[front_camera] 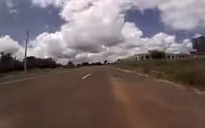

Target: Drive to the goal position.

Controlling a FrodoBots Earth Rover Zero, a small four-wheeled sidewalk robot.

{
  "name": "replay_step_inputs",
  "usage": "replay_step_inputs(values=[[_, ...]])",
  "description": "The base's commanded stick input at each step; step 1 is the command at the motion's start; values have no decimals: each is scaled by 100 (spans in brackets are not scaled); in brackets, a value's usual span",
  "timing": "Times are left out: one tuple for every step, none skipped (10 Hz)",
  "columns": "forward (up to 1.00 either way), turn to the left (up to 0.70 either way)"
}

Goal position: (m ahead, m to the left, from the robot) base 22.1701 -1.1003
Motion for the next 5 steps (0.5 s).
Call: replay_step_inputs(values=[[100,0],[100,-1],[100,-11],[100,-17],[100,-7]])
